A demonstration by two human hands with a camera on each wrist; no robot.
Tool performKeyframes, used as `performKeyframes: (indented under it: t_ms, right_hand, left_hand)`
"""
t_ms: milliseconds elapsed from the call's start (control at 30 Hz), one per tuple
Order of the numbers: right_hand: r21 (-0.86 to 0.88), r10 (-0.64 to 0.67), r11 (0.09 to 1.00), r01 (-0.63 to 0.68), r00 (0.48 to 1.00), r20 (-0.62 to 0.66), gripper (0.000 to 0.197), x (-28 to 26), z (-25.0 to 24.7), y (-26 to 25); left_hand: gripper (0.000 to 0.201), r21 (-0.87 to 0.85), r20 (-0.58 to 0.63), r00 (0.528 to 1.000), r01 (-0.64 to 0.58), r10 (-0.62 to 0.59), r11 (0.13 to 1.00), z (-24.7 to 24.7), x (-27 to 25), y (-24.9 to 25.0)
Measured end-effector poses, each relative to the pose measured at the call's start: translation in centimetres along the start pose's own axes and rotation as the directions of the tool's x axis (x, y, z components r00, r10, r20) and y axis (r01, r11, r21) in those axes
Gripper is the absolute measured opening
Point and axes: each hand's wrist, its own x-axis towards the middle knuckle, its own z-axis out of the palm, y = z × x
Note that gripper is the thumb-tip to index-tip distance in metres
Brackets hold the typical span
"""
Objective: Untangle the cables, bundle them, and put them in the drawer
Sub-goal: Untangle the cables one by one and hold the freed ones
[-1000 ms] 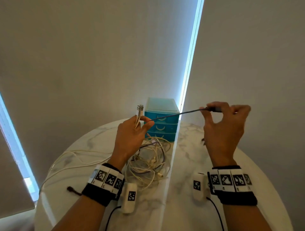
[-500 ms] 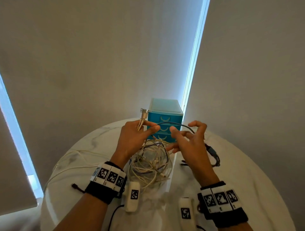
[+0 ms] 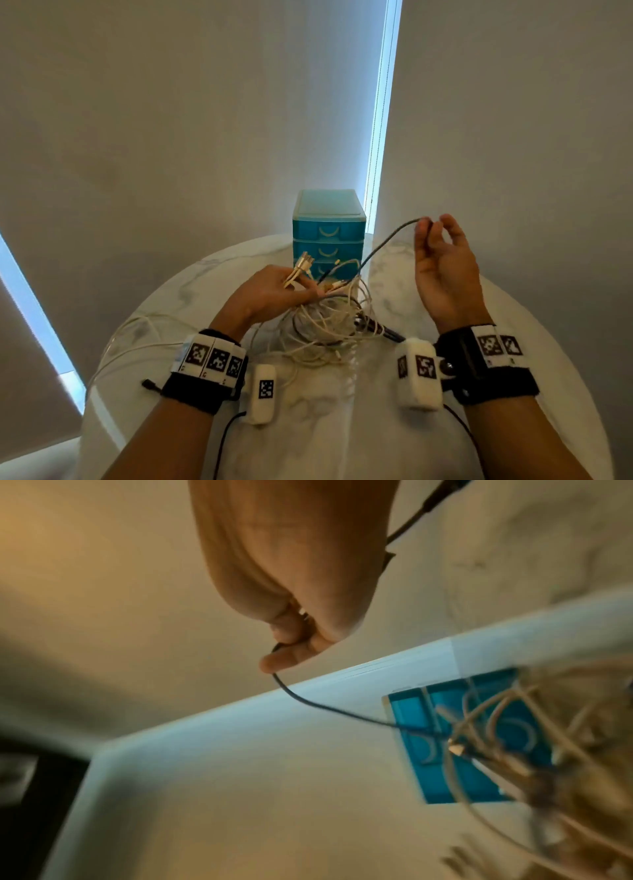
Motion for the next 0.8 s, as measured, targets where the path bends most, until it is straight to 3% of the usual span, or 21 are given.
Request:
performKeyframes:
  t_ms: [100, 167, 300, 400, 533, 633, 800]
  right_hand:
    - [0.451, 0.067, 0.890, -0.070, 0.997, 0.021, 0.023, 0.3, -1.3, -2.3]
    - [0.542, 0.099, 0.833, -0.114, 0.994, 0.057, 0.026, 0.3, -1.8, -2.5]
    - [0.420, 0.123, 0.897, -0.137, 0.991, 0.060, 0.027, -0.2, -1.3, -1.7]
    - [0.284, 0.212, 0.926, -0.250, 0.965, 0.157, 0.028, -1.1, 0.2, -0.4]
    - [0.192, 0.274, 0.925, -0.327, 0.927, 0.256, 0.024, -2.3, 2.3, 0.9]
    - [0.190, 0.273, 0.925, -0.328, 0.924, 0.267, 0.021, -2.6, 2.6, 1.1]
    - [0.176, 0.277, 0.929, -0.326, 0.927, 0.253, 0.025, -2.3, 1.5, 2.0]
  left_hand:
    - [0.007, 0.056, 0.052, 0.999, -0.017, 0.014, 0.998, 0.7, 0.2, 0.0]
    - [0.008, 0.080, 0.053, 0.999, 0.007, -0.011, 0.997, 0.9, 0.4, 0.0]
    - [0.011, 0.119, -0.072, 0.996, -0.044, 0.053, 0.992, 1.1, 0.5, 0.1]
    - [0.022, 0.035, -0.180, 0.974, -0.136, 0.140, 0.990, 1.5, 0.1, 1.8]
    - [0.037, -0.120, -0.037, 0.985, -0.172, 0.168, 0.978, 3.0, -0.4, 3.2]
    - [0.024, -0.191, -0.037, 0.983, -0.186, 0.183, 0.964, 4.0, -0.5, 3.8]
    - [0.011, -0.249, -0.252, 0.951, -0.240, 0.176, 0.938, 4.7, -0.2, 4.7]
